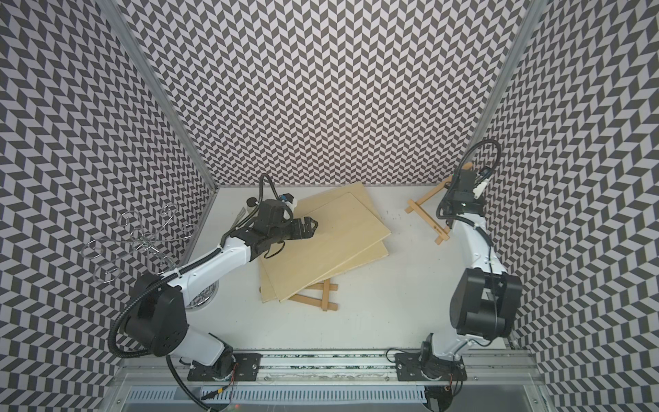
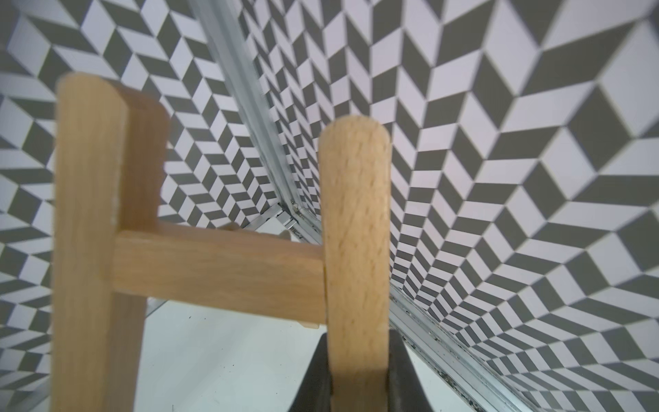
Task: Assemble the easel
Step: Place the easel at the corner of the board.
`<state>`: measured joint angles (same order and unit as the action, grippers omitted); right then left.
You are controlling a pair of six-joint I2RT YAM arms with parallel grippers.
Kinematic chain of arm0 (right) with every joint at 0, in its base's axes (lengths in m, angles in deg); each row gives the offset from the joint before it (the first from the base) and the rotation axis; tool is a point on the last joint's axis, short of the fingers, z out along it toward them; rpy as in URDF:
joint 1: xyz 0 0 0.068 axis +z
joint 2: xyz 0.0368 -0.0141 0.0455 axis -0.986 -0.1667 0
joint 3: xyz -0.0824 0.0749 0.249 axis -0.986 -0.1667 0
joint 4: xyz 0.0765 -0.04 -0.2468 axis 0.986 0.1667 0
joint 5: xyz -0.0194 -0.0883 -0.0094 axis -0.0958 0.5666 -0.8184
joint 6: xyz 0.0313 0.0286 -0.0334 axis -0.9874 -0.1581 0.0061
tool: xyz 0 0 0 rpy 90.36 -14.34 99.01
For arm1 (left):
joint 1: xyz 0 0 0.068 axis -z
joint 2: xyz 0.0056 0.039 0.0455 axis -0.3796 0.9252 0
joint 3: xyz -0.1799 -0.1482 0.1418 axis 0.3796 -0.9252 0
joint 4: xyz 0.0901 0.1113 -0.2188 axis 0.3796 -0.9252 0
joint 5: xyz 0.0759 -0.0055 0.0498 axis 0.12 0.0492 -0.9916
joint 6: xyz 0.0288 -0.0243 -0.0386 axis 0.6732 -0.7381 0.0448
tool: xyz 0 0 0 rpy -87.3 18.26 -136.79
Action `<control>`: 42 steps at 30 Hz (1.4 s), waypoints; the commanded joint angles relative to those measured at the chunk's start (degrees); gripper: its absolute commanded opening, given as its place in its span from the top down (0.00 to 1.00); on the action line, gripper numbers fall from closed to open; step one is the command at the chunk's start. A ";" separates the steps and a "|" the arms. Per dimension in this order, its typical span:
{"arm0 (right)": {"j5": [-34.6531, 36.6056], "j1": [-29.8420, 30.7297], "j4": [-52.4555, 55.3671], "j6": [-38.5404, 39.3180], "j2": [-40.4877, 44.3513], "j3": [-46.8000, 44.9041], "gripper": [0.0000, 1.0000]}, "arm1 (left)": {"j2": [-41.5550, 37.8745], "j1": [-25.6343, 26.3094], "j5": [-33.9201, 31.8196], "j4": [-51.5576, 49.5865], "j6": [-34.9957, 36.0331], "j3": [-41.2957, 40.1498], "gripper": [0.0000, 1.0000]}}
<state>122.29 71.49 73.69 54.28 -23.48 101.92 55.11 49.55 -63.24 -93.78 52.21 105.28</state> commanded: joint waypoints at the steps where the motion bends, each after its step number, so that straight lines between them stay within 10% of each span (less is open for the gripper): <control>1: 7.95 2.92 -9.98 7.30 -3.39 5.60 1.00 | 0.66 -0.83 -0.68 -1.31 0.93 1.62 0.01; 15: 20.00 6.08 -14.63 5.54 -16.94 10.09 1.00 | 1.19 -2.00 -1.09 -1.33 1.73 1.41 0.01; 32: 19.23 10.34 1.35 -19.67 -20.27 5.81 0.97 | 2.20 -2.29 -1.32 -1.73 1.73 1.36 0.01; 42: 10.94 10.84 3.42 -23.57 -18.85 4.72 0.50 | 2.15 -2.45 -2.15 -2.21 1.74 1.49 0.01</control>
<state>138.40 82.12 75.48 33.50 -42.82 107.45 57.43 47.58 -64.20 -95.42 53.57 105.28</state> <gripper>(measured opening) 0.458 0.993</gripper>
